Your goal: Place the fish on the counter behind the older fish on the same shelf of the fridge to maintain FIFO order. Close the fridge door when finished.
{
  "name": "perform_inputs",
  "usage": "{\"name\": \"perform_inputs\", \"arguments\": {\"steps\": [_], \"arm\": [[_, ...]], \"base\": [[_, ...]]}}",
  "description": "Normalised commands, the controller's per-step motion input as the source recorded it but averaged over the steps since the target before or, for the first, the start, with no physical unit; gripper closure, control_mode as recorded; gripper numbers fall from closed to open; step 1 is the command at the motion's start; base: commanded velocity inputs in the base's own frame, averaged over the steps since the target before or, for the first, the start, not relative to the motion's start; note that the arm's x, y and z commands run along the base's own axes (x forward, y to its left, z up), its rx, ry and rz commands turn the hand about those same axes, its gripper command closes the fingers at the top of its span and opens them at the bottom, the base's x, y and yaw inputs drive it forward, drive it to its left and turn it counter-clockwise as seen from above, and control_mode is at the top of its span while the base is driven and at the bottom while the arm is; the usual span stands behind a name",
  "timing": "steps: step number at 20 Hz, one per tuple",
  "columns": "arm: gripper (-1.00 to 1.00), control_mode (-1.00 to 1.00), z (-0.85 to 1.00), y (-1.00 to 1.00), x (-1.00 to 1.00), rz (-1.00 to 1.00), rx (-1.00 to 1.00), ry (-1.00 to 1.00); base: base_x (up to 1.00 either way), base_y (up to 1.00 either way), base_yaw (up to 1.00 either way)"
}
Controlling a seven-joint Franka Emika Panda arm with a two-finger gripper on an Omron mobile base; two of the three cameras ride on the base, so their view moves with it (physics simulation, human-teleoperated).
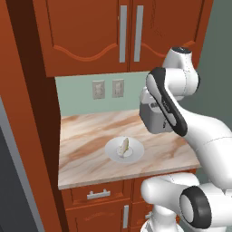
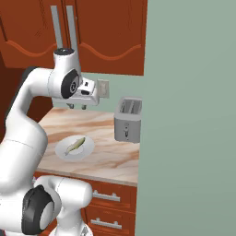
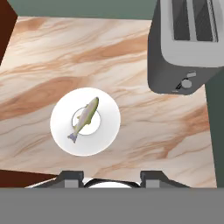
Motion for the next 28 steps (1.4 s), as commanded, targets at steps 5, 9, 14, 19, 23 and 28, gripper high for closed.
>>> {"name": "perform_inputs", "arguments": {"steps": [5,9,14,19,23,28], "arm": [[-1.00,-1.00,-0.09,0.00,-0.11,0.00,0.00,0.03],[-1.00,-1.00,-0.84,0.48,-0.19,-0.27,-0.06,-0.03],[-1.00,-1.00,-0.88,0.64,-0.04,-0.44,-0.03,0.01],[-1.00,-1.00,-0.62,0.18,0.31,-0.03,0.02,0.09],[-1.00,-1.00,-0.47,0.13,0.54,-0.08,0.06,0.00],[-1.00,-1.00,-0.41,0.02,0.51,-0.06,0.01,0.00]], "base": [[0.00,0.00,0.00],[0.00,0.00,0.00],[0.00,0.00,0.00],[0.00,0.00,0.00],[0.00,0.00,0.00],[0.00,0.00,0.00]]}}
